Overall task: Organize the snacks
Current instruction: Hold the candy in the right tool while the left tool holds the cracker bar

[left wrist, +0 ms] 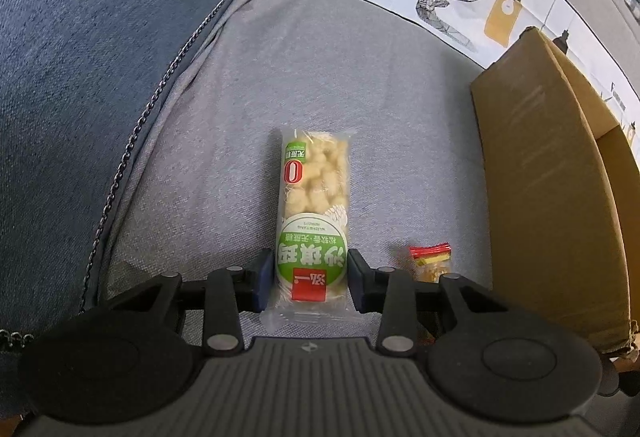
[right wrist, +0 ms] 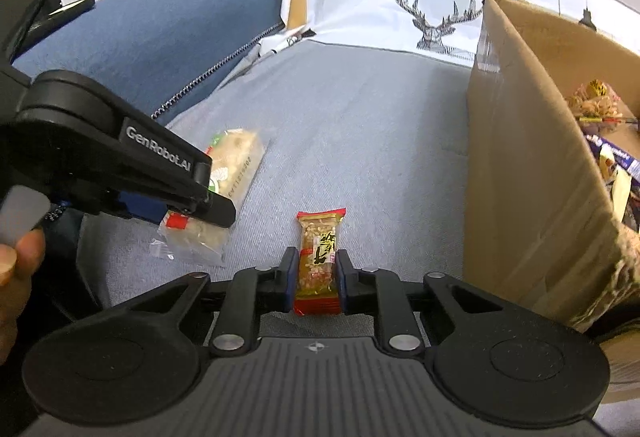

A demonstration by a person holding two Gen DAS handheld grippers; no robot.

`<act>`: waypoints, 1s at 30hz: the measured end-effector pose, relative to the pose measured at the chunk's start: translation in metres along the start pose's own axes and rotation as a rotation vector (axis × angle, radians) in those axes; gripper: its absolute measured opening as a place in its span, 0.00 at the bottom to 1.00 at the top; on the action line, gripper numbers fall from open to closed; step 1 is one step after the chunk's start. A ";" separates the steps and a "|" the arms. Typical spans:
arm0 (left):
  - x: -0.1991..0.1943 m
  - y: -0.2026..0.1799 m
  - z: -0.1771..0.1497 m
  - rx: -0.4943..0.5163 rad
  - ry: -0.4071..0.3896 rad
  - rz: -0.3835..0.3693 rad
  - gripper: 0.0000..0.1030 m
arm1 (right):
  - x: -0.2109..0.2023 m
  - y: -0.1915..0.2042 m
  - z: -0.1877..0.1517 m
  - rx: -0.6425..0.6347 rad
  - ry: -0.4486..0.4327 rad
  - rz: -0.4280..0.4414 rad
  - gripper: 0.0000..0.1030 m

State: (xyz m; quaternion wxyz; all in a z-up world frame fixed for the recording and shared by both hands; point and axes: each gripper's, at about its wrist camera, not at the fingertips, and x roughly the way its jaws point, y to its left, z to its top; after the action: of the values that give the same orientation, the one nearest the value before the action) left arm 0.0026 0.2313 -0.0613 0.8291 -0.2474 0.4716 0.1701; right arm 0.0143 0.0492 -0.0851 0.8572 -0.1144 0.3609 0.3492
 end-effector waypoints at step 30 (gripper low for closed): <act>-0.001 -0.006 -0.001 0.071 0.017 -0.041 0.51 | -0.010 0.000 0.001 -0.005 -0.038 0.000 0.19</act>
State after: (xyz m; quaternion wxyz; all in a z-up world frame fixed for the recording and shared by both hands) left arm 0.0047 0.2259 -0.0591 0.8366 -0.2290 0.4792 0.1343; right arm 0.0101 0.0443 -0.0768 0.8636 -0.1099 0.3436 0.3521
